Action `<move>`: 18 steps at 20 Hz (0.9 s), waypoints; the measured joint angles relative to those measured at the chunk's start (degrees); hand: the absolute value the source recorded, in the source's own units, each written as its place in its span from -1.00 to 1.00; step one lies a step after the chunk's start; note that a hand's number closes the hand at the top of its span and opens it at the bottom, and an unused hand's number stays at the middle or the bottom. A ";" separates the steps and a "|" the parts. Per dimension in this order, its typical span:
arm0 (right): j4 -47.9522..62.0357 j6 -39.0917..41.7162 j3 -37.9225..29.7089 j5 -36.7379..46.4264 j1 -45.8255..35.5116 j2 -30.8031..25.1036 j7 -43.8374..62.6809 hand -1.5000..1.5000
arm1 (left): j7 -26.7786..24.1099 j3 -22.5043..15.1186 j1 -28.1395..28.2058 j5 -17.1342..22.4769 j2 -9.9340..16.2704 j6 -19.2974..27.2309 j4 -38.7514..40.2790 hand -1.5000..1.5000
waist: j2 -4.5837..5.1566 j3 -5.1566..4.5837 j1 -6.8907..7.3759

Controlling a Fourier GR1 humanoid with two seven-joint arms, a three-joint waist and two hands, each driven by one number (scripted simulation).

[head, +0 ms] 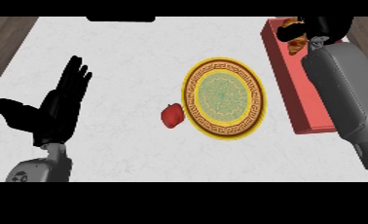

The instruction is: Pick the croissant from the plate and place it in the cardboard box

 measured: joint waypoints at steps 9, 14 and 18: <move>16.14 8.74 -4.09 -3.87 -0.16 -2.26 -7.27 -1.00 | 0.60 0.79 -0.36 0.91 0.67 -1.21 -0.36 0.00 | 0.29 0.05 0.69; 17.69 -2.13 -7.36 -5.02 -0.07 -2.50 -14.25 -1.00 | 1.87 0.48 0.22 0.80 0.47 -0.94 -2.33 0.00 | 0.33 0.11 0.80; 14.55 -12.81 -10.56 -7.60 0.62 -1.78 -20.34 -1.00 | 0.68 0.39 1.40 0.49 -0.13 -0.75 -2.16 0.00 | 0.23 0.14 0.53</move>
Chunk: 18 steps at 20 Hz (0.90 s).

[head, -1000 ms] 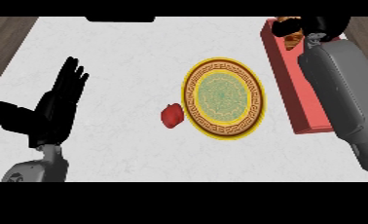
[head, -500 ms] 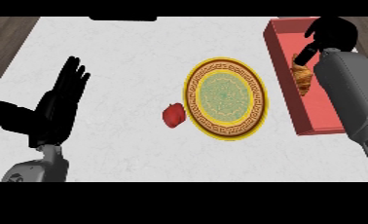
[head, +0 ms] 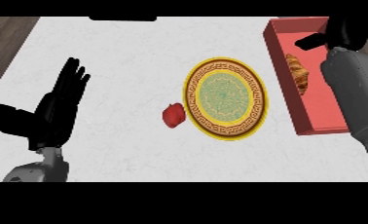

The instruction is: Pick the croissant from the plate and place it in the cardboard box

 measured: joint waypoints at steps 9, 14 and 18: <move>-7.68 -4.07 -13.20 -17.95 -0.49 2.46 -9.66 -1.00 | -0.44 0.47 0.28 -0.27 -0.26 0.31 0.44 0.00 | -0.53 -0.02 -1.32; -13.59 -2.80 -19.71 -28.38 3.76 3.83 -15.39 -1.00 | -0.20 1.09 0.48 0.22 0.01 -0.17 0.55 0.00 | -0.62 -0.07 -1.61; -17.92 -0.67 -23.79 -34.64 8.49 2.51 -19.62 -1.00 | -0.46 1.90 -0.30 0.39 0.39 -0.56 1.40 0.00 | -0.60 -0.10 -1.65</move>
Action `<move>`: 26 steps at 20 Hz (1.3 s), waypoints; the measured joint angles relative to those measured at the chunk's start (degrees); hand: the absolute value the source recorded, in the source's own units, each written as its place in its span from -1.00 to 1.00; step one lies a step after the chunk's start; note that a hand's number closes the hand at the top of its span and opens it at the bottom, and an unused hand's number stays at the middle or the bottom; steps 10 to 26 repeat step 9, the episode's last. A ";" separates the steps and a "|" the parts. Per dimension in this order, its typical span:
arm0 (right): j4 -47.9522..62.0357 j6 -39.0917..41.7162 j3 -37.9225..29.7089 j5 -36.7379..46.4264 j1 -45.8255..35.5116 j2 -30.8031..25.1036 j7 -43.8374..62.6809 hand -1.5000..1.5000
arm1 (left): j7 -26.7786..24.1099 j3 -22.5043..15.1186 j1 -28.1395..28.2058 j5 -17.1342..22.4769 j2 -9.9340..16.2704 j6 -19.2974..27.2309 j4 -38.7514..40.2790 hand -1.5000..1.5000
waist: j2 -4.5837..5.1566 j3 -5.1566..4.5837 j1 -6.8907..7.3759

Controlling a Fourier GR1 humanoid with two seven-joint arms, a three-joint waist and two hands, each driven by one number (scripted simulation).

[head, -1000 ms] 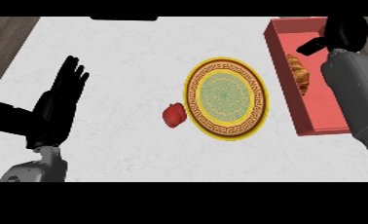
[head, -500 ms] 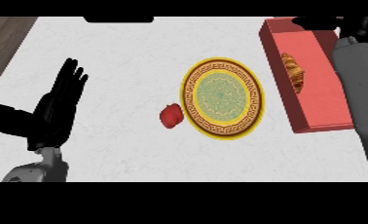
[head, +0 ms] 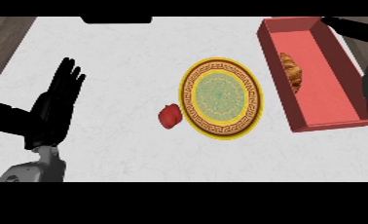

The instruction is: Pick the croissant from the plate and place it in the cardboard box

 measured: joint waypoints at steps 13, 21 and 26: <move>-10.06 2.75 -3.60 -8.38 12.23 -1.01 -4.43 -1.00 | 1.29 -0.38 -0.86 -1.27 -0.69 0.44 -0.44 0.00 | 0.01 -0.04 0.16; -10.06 2.75 -3.60 -8.38 12.23 -1.01 -4.43 -1.00 | 1.29 -0.38 -0.86 -1.27 -0.69 0.44 -0.44 0.00 | 0.01 -0.04 0.16; -10.06 2.75 -3.60 -8.38 12.23 -1.01 -4.43 -1.00 | 1.29 -0.38 -0.86 -1.27 -0.69 0.44 -0.44 0.00 | 0.01 -0.04 0.16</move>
